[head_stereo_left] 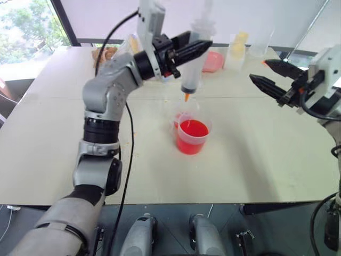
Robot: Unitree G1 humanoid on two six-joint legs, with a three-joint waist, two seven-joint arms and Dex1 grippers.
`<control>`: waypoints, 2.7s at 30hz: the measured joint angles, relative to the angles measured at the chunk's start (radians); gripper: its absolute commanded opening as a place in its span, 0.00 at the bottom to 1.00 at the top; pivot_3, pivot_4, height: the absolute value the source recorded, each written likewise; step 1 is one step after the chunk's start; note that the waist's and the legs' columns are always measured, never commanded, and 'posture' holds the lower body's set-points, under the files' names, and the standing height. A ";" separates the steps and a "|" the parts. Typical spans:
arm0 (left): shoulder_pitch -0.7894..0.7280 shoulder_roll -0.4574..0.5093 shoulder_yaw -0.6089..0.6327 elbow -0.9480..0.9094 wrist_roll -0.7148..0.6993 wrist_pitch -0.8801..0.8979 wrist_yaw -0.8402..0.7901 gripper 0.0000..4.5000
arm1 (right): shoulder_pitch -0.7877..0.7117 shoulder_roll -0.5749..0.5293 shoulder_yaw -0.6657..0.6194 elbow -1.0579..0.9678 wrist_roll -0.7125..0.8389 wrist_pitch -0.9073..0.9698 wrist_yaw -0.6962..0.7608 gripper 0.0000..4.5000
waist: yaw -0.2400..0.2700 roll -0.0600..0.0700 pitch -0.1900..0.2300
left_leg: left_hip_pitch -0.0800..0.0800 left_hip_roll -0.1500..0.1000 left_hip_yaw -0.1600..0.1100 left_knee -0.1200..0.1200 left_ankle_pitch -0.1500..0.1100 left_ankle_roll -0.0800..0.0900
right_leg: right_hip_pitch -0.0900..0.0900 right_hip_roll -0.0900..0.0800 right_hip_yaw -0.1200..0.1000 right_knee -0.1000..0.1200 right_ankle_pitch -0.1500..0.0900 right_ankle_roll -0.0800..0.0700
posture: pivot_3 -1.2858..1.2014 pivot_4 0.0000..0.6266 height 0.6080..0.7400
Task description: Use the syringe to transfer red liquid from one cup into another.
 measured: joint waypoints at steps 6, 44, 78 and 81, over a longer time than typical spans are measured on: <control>0.099 -0.029 -0.104 -0.020 0.011 -0.050 -0.064 0.31 | -0.073 0.000 0.031 -0.001 -0.018 -0.014 0.003 0.56 | 0.001 0.000 0.000 | 0.000 0.000 0.000 0.000 0.000 0.000 | 0.000 0.000 0.000 0.000 0.000 0.000 | 0.52 0.24 0.98; 0.197 -0.027 -0.203 0.032 0.128 -0.185 -0.116 0.31 | -0.079 0.150 0.192 -0.045 -0.063 -0.036 0.060 0.01 | 0.002 0.000 0.000 | 0.001 0.000 -0.002 0.000 0.000 0.000 | 0.001 0.001 0.000 0.000 0.000 0.000 | 0.52 0.24 0.98; 0.187 -0.058 -0.199 0.099 0.128 -0.214 -0.073 0.31 | -0.093 0.068 0.116 0.008 -0.059 -0.051 0.066 0.21 | 0.010 0.000 0.000 | 0.000 0.000 -0.002 0.001 0.000 0.000 | 0.003 0.001 -0.002 -0.002 0.000 0.000 | 0.52 0.24 0.98; 0.168 -0.041 -0.187 0.137 0.127 -0.216 -0.084 0.31 | 0.053 0.013 0.010 -0.081 0.071 0.097 0.093 0.21 | 0.005 0.000 0.000 | 0.000 0.001 -0.004 0.000 -0.001 0.001 | 0.003 0.000 -0.001 -0.002 0.000 0.000 | 0.52 0.24 0.98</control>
